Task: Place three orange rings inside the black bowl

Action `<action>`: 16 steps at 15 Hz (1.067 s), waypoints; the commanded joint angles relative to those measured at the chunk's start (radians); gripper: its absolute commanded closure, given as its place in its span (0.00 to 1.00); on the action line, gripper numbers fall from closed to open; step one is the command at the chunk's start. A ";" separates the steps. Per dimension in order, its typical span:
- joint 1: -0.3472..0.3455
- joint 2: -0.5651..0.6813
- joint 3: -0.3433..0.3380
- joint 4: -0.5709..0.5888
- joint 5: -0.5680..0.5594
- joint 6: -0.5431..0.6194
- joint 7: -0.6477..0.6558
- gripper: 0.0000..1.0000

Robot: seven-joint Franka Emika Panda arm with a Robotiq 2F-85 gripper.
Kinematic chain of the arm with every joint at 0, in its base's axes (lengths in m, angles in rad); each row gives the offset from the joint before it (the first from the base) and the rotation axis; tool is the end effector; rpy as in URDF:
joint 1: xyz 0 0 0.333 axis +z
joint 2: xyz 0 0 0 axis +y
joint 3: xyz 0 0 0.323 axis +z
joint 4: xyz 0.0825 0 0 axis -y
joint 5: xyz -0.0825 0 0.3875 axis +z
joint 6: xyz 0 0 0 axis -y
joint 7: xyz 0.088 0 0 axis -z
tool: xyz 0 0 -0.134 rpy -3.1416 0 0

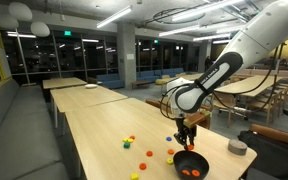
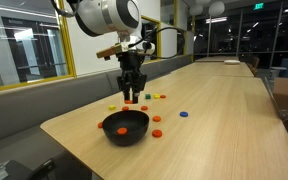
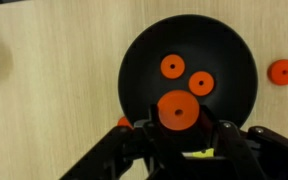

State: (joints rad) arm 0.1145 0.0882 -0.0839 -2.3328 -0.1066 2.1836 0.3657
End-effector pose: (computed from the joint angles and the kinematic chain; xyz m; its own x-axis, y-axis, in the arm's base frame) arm 0.4826 0.0081 0.2602 0.9429 -0.2708 -0.1940 -0.2426 -0.9573 0.1574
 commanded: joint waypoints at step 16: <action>-0.131 -0.004 0.027 -0.039 0.316 0.014 -0.149 0.00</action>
State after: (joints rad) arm -0.0065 0.0886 -0.0696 -2.3776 0.1917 2.1850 0.2269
